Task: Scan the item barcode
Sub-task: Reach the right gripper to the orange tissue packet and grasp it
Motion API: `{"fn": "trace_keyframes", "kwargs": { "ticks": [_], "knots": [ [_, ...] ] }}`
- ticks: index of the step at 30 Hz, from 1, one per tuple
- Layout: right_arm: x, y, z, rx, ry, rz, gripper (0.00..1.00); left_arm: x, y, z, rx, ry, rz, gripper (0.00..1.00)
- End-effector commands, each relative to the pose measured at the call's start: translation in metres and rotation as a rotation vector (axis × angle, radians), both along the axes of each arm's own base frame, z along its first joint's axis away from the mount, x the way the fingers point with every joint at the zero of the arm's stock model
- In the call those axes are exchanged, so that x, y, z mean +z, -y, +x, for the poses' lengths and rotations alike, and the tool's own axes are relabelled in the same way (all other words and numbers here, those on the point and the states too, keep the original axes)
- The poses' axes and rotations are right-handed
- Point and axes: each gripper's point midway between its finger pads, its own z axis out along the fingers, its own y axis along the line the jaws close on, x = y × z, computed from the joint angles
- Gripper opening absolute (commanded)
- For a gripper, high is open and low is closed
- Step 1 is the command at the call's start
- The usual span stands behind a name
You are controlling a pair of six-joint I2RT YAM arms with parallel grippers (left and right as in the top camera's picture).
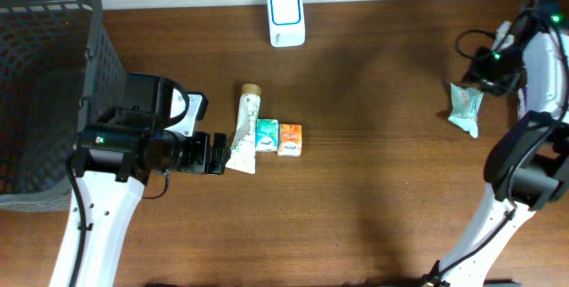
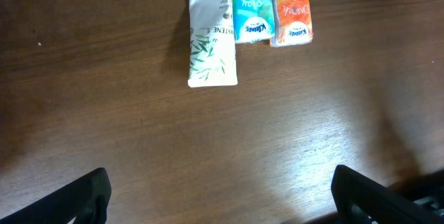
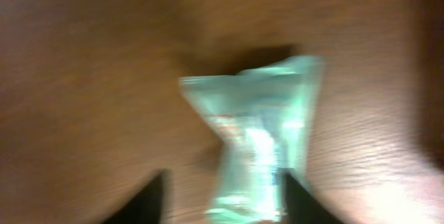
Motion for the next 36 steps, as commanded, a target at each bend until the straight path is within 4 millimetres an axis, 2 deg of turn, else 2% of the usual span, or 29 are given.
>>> {"fn": "trace_keyframes", "kwargs": {
  "ticks": [1,2,5,7,9,11,13,14,16,18,19,20,21,23,25,27,28,29,30,33,36],
  "knots": [
    [-0.009,-0.034,0.003,0.088,-0.030,-0.003,0.16,0.002,0.001,0.000,-0.025,0.014,0.003,0.99],
    [-0.022,-0.030,-0.004,0.099,-0.084,-0.097,0.16,0.002,0.001,0.000,-0.025,0.014,0.003,0.99],
    [-0.061,-0.017,-0.016,0.090,-0.133,-0.179,0.16,0.002,0.001,0.000,-0.025,0.014,0.003,0.99],
    [-0.078,0.008,-0.022,0.053,-0.144,-0.270,0.16,0.002,0.001,0.000,-0.025,0.014,0.003,0.99],
    [-0.076,0.040,-0.031,0.004,-0.178,-0.387,0.17,0.002,0.001,0.000,-0.025,0.014,0.003,0.99],
    [-0.069,0.078,-0.045,-0.097,-0.214,-0.491,0.30,0.002,0.001,0.000,-0.025,0.014,0.003,0.99],
    [-0.064,0.091,-0.052,-0.129,-0.217,-0.491,0.30,0.002,0.001,0.000,-0.025,0.014,0.003,0.99],
    [-0.055,0.092,-0.053,-0.142,-0.194,-0.475,0.30,0.002,0.001,0.000,-0.025,0.014,0.003,0.99],
    [-0.039,0.068,-0.036,-0.119,-0.090,-0.355,0.31,0.002,0.001,0.000,-0.025,0.014,0.003,0.99],
    [-0.013,0.013,-0.014,-0.041,0.048,-0.131,0.35,0.002,0.001,0.000,-0.025,0.014,0.003,0.99],
    [0.000,-0.024,-0.007,0.016,0.102,0.014,0.38,0.002,0.001,0.000,-0.025,0.014,0.003,0.99],
    [0.010,-0.066,-0.003,0.076,0.136,0.182,0.43,0.002,0.001,0.000,-0.025,0.014,0.003,0.99],
    [0.017,-0.098,-0.005,0.121,0.139,0.304,0.50,0.002,0.001,0.000,-0.025,0.014,0.003,0.99],
    [0.022,-0.156,-0.018,0.206,0.073,0.436,0.73,0.002,0.001,0.000,-0.025,0.014,0.003,0.99],
    [0.017,-0.212,-0.039,0.333,-0.026,0.429,0.87,0.002,0.001,0.000,-0.025,0.014,0.003,0.99],
    [0.002,-0.259,-0.051,0.480,-0.081,0.295,0.87,0.002,0.001,0.000,-0.025,0.014,0.003,0.99],
    [-0.004,-0.275,-0.055,0.533,-0.094,0.247,0.90,0.002,0.001,0.000,-0.025,0.014,0.003,0.99],
    [-0.010,-0.293,-0.060,0.587,-0.106,0.201,0.99,0.002,0.001,0.000,-0.025,0.014,0.003,0.99],
    [-0.020,-0.320,-0.067,0.663,-0.112,0.160,0.99,0.002,0.001,0.000,-0.025,0.014,0.003,0.99],
    [-0.030,-0.364,-0.074,0.640,-0.118,0.170,0.99,0.002,0.001,0.000,-0.025,0.014,0.003,0.99],
    [-0.031,-0.388,-0.084,0.697,-0.108,0.168,0.99,0.002,0.001,0.000,-0.025,0.014,0.003,0.99]
  ]
}}
